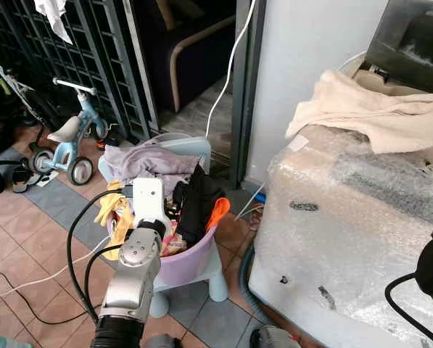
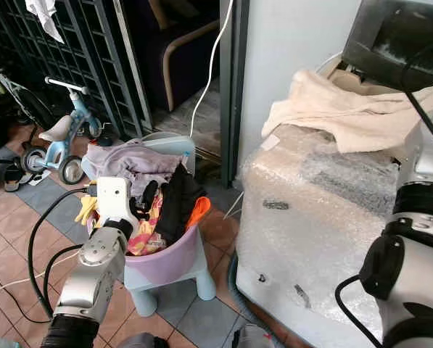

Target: Clothes washing

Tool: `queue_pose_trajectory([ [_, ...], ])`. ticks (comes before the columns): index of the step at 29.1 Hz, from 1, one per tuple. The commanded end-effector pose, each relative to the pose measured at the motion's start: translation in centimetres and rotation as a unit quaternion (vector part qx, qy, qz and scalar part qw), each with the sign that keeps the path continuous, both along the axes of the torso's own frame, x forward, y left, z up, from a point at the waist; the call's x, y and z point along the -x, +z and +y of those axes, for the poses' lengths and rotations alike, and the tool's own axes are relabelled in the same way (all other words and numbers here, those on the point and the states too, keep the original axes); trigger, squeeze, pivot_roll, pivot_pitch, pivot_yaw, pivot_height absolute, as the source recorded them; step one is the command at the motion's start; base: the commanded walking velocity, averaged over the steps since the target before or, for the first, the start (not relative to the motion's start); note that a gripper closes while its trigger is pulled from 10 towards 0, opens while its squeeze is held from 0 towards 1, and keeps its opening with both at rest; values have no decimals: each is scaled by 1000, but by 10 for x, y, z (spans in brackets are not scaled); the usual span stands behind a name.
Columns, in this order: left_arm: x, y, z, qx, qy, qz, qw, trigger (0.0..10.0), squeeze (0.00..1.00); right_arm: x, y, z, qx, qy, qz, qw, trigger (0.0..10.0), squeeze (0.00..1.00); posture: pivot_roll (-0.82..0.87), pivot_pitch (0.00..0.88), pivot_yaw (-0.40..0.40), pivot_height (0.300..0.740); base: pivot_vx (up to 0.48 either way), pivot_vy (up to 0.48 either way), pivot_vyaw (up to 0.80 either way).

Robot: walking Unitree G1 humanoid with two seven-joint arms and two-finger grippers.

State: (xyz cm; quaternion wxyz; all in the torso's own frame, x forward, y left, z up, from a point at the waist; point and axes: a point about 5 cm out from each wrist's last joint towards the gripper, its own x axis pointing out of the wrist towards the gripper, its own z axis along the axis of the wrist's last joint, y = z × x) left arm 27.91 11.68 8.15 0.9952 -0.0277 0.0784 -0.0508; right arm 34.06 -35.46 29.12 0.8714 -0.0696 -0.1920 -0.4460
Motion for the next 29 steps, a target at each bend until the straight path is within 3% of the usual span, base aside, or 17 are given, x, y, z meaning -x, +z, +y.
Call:
queue_pose_trajectory([
  [1, 1, 2, 2, 2, 8, -2, 1000, 10000, 0, -7, -1, 7, 5, 22, 11, 1000, 10000, 0, -19, 50, 44, 740, 0, 0, 0],
  [2, 1, 2, 2, 2, 7, -1, 1000, 10000, 0, -11, -13, 10, -12, 43, 34, 998, 10000, 1000, -22, 52, 44, 740, 0, 0, 0],
  [6, 1, 1, 0, 2, 2, 2, 1000, 10000, 0, -24, -54, 27, -62, 116, 117, 984, 10000, 1000, -23, 56, 47, 740, 0, 0, 0],
  [8, 1, 1, 0, 2, 1, 2, 1000, 10000, 0, -30, -67, 42, -53, 166, 149, 973, 10000, 1000, -26, 57, 47, 740, 0, 0, 0],
  [10, 1, 1, 1, 2, 1, 3, 1000, 10000, 0, -31, -70, 46, -46, 176, 159, 970, 10000, 1000, -27, 57, 47, 740, 0, 0, 0],
  [12, 1, 1, 1, 2, 1, 3, 1000, 10000, 0, -32, -70, 51, -50, 203, 146, 967, 10000, 1000, -29, 56, 48, 740, 0, 0, 0],
  [15, 0, 1, 1, 2, 1, 3, 1000, 10000, 0, -32, -63, 67, -16, 256, 110, 960, 10000, 1000, -31, 51, 48, 740, 0, 0, 0],
  [21, -1, 1, 1, 3, 3, 3, 1000, 10000, 0, -31, -70, 96, 0, 333, 105, 937, 10000, 1000, -32, 44, 50, 740, 0, 0, 0],
  [22, -1, 1, 1, 2, 3, 2, 1000, 10000, 0, -30, -75, 113, -4, 372, 101, 923, 10000, 1000, -33, 42, 52, 740, 0, 0, 0],
  [23, -1, 1, 1, 2, 3, 2, 1000, 10000, 0, -29, -77, 119, -6, 387, 99, 917, 10000, 1000, -33, 40, 53, 740, 0, 0, 0],
  [26, -2, 2, 0, 2, 3, 1, 1000, 10000, 0, -23, -81, 143, 0, 428, 91, 899, 10000, 1000, -34, 38, 54, 740, 0, 0, 0],
  [29, -2, 2, 0, 3, 2, 0, 1000, 10000, 0, -20, -85, 155, 11, 446, 92, 890, 10000, 1000, -34, 33, 54, 740, 0, 0, 0],
])
